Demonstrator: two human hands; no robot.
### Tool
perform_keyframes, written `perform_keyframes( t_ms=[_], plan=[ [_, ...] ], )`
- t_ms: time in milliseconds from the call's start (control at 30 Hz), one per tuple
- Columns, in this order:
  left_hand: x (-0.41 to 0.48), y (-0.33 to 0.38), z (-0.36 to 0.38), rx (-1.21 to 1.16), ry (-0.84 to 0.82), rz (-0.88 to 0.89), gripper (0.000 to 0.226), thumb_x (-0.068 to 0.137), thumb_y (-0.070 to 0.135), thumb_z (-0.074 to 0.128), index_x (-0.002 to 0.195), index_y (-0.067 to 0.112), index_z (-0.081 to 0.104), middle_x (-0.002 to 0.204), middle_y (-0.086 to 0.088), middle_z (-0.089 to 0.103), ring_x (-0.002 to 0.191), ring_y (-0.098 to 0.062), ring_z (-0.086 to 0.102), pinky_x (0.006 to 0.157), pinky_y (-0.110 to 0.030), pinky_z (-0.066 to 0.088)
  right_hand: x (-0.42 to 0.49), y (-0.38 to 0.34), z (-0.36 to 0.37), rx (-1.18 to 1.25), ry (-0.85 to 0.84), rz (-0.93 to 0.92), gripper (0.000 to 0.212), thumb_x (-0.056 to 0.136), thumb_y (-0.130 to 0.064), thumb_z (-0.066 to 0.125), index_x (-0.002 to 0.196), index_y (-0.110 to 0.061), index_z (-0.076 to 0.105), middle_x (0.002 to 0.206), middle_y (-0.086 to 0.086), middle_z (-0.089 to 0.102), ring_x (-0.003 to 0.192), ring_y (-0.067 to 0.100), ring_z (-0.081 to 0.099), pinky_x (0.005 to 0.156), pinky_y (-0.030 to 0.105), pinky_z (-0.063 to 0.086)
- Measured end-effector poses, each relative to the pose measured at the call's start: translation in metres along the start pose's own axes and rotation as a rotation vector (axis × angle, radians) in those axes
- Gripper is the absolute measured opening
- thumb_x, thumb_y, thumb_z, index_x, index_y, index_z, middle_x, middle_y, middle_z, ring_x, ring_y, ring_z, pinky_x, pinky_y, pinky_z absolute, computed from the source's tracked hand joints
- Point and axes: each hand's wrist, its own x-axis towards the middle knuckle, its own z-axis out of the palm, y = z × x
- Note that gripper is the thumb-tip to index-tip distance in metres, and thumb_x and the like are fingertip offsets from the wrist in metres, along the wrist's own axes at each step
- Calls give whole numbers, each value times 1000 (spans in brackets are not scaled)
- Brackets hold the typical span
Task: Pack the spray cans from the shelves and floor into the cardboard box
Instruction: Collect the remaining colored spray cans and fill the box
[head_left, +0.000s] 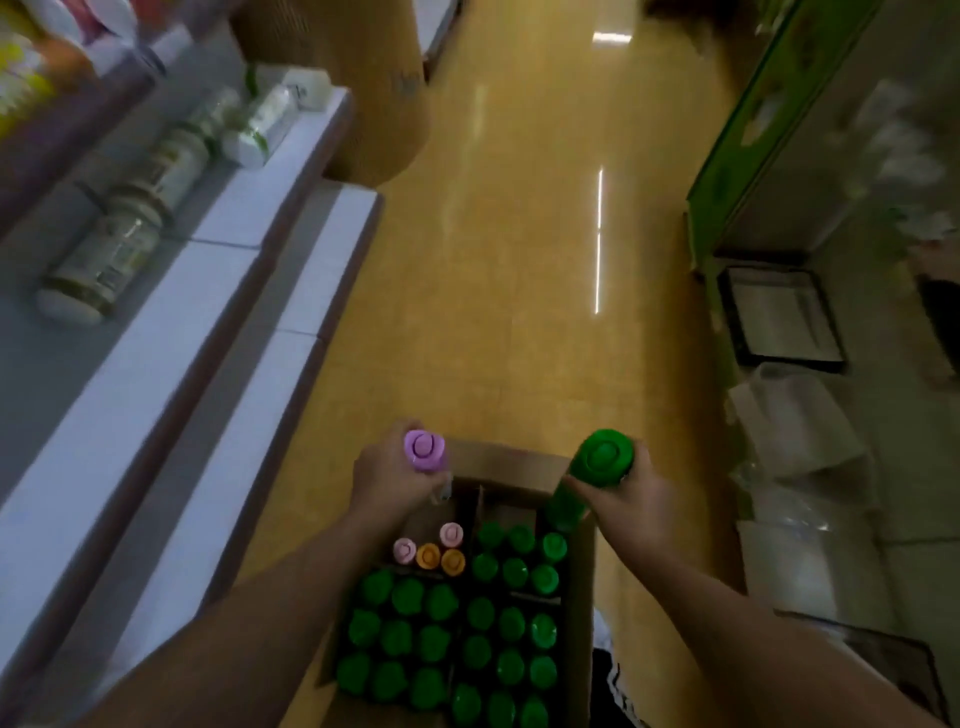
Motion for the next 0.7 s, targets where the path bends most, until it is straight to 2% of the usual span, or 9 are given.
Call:
perform_keyframes(
  t_ms=[100, 200, 333, 600, 700],
  plan=[
    [28, -36, 55, 10, 17, -53, 51, 60, 28, 88, 99, 36, 58, 87, 12, 66, 84, -17, 64, 69, -26, 45, 41, 49, 28, 26, -11, 42, 78, 63, -36, 94, 127, -24, 50, 98, -11, 64, 98, 22, 67, 81, 47, 59],
    [59, -80, 97, 37, 9, -71, 54, 58, 29, 89, 105, 30, 62, 95, 5, 67, 87, -17, 64, 72, -27, 47, 73, 91, 59, 67, -7, 92, 71, 64, -35, 94, 119, -32, 49, 97, -18, 61, 97, 17, 65, 85, 47, 58],
    [89, -136, 133, 110, -39, -69, 52, 59, 33, 90, 99, 28, 58, 89, 3, 66, 80, -20, 63, 70, -33, 50, 95, 135, 101, 39, -30, 124, 69, 67, -30, 93, 120, -32, 49, 95, -22, 58, 97, 15, 64, 88, 44, 58],
    [115, -234, 191, 175, -119, -140, 57, 68, 16, 85, 120, 17, 61, 107, -8, 69, 96, -29, 64, 78, -30, 45, 121, 202, 167, -116, -83, 128, 71, 68, -23, 93, 127, -20, 53, 102, -11, 61, 99, 14, 63, 87, 41, 58],
    [122, -261, 212, 201, -199, -175, 59, 68, 20, 86, 121, 19, 60, 110, -7, 68, 101, -29, 63, 83, -34, 50, 133, 222, 187, -202, -146, 110, 76, 72, -20, 90, 134, -28, 46, 111, -2, 62, 103, 18, 61, 88, 39, 58]
  ],
)
